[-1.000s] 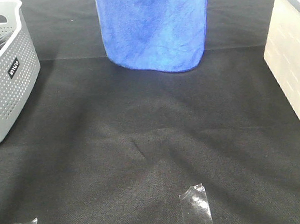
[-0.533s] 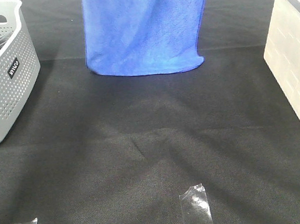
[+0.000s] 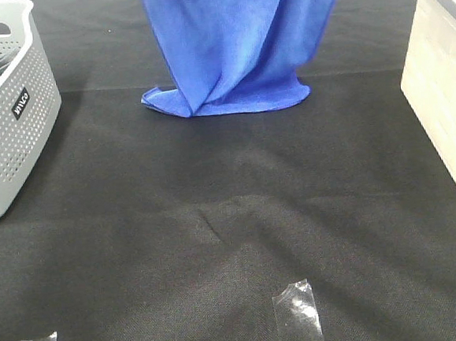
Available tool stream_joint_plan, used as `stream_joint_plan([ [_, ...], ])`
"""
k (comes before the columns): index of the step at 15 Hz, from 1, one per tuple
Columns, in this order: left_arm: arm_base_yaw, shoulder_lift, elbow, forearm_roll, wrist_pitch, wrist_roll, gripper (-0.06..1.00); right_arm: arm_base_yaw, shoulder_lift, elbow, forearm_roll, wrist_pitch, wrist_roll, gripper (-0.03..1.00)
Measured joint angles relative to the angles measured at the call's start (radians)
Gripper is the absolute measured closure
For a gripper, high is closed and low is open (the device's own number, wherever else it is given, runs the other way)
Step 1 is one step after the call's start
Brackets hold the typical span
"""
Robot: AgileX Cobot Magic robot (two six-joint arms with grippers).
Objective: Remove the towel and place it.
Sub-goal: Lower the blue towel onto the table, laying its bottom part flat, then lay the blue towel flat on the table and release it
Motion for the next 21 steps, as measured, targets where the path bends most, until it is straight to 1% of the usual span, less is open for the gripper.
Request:
stream_joint_plan([
  [1, 0.0, -0.035, 0.0, -0.031, 0.04, -0.051, 0.94, 0.001, -0.033, 0.0, 0.031, 0.093, -0.019, 0.97],
  [4, 0.0, -0.061, 0.007, -0.052, 0.042, -0.107, 0.94, 0.001, -0.054, 0.028, 0.042, 0.107, -0.024, 0.97],
  [5, 0.0, -0.081, 0.041, -0.063, 0.042, -0.129, 0.94, 0.001, -0.071, 0.061, 0.047, 0.108, -0.025, 0.97],
  [7, 0.0, -0.169, 0.198, -0.104, 0.046, -0.178, 0.94, 0.001, -0.121, 0.168, 0.057, 0.109, -0.025, 0.97],
  [11, -0.002, -0.429, 0.613, -0.169, 0.043, -0.204, 0.94, 0.003, -0.254, 0.348, 0.103, 0.108, -0.028, 0.97],
  [13, -0.006, -0.545, 0.785, -0.209, 0.037, -0.204, 0.94, 0.005, -0.34, 0.433, 0.139, 0.107, -0.033, 0.97],
  [17, -0.011, -0.775, 1.054, -0.286, 0.017, -0.21, 0.94, 0.012, -0.523, 0.621, 0.187, 0.108, -0.032, 0.97],
  [21, -0.012, -0.973, 1.266, -0.359, 0.01, -0.223, 0.94, 0.013, -0.691, 0.84, 0.27, 0.104, -0.031, 0.97],
])
